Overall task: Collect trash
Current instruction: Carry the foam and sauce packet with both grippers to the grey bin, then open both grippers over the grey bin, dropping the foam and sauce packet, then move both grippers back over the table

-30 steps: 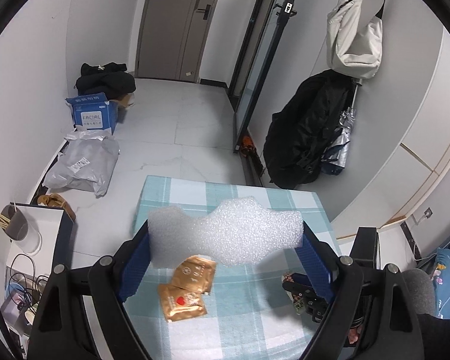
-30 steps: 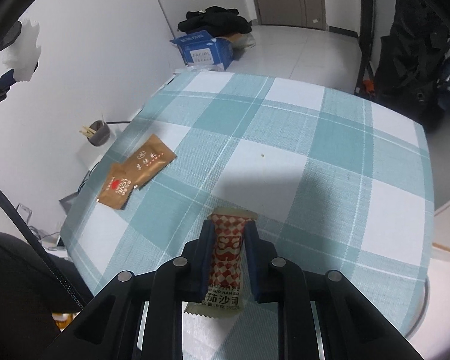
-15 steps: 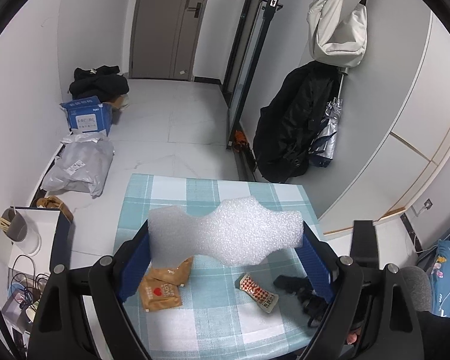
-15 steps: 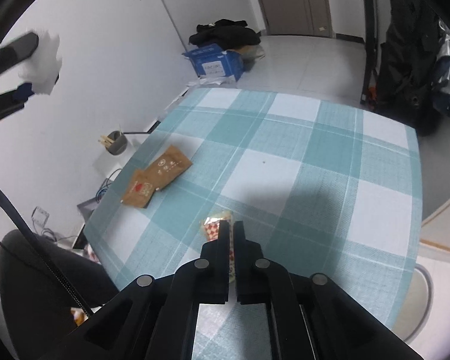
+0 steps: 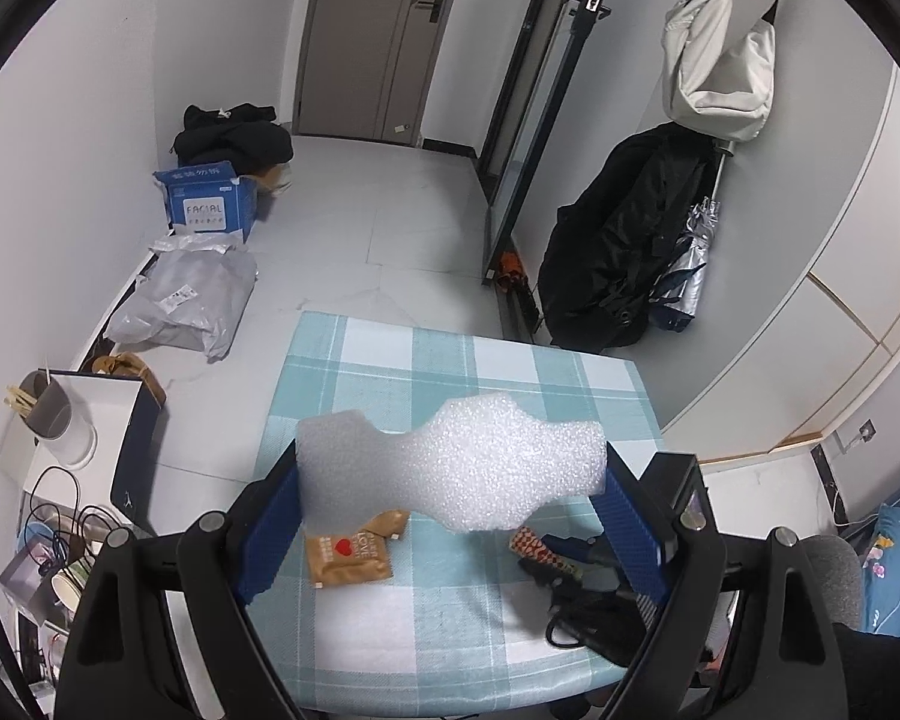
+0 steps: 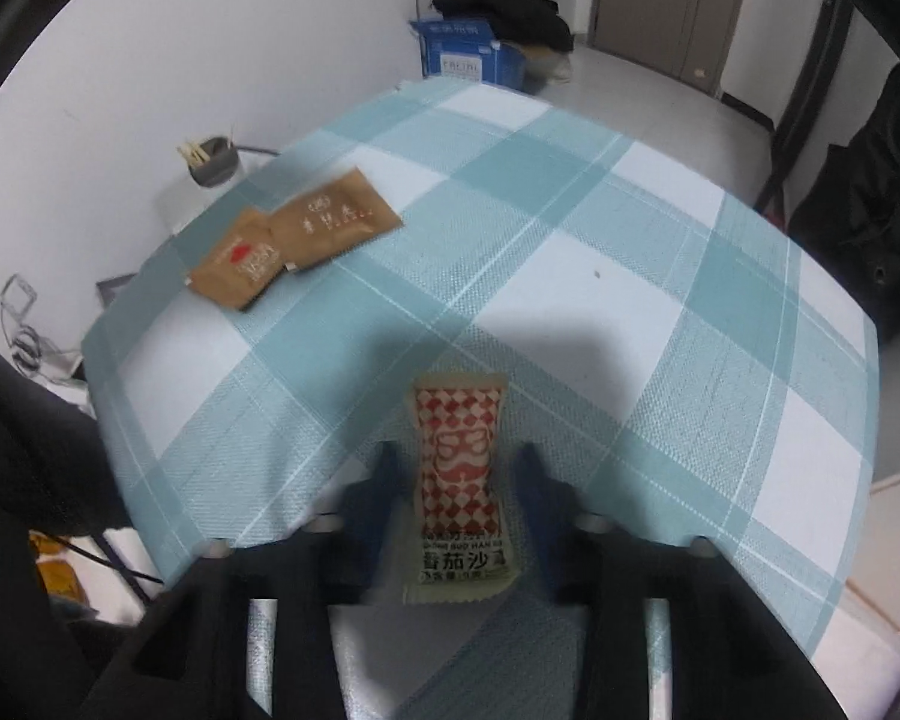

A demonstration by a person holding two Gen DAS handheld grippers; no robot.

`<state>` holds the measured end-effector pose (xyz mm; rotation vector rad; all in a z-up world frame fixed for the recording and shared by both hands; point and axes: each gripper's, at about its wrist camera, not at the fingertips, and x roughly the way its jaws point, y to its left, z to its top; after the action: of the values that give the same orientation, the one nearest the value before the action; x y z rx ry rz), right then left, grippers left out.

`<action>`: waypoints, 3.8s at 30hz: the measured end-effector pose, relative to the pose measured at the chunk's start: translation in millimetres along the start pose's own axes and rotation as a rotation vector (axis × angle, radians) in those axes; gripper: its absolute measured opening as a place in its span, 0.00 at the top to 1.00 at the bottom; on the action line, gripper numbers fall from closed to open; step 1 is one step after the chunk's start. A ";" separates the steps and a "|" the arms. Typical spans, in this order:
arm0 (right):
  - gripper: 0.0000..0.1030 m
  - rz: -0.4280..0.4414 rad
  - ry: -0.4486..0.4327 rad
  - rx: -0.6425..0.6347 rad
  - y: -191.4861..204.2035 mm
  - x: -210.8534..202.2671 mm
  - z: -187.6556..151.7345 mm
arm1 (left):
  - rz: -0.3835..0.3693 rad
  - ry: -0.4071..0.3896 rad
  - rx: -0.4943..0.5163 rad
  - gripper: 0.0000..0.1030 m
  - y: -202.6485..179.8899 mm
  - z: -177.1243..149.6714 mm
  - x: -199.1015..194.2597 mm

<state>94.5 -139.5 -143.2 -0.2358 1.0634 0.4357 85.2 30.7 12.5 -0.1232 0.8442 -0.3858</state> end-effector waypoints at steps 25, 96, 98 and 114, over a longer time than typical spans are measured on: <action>0.90 0.153 -0.281 0.239 -66.8 -144.4 -8.8 | -0.079 0.009 0.056 0.16 -58.5 6.8 7.8; 0.48 0.072 -0.102 1.156 -344.4 -70.1 -319.6 | -0.314 0.915 0.247 0.04 -333.8 -107.7 324.6; 0.48 0.046 -0.120 1.135 -343.6 -84.0 -313.3 | -0.308 0.845 0.288 0.04 -336.2 -96.6 307.7; 0.33 -0.133 -0.433 0.854 -296.2 -231.3 -204.5 | -0.102 0.108 0.308 0.04 -250.1 -6.0 127.2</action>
<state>-27.9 -536.7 -42.1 0.5258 0.7199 -0.1113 86.1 -248.4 -16.7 0.1417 0.8765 -0.6173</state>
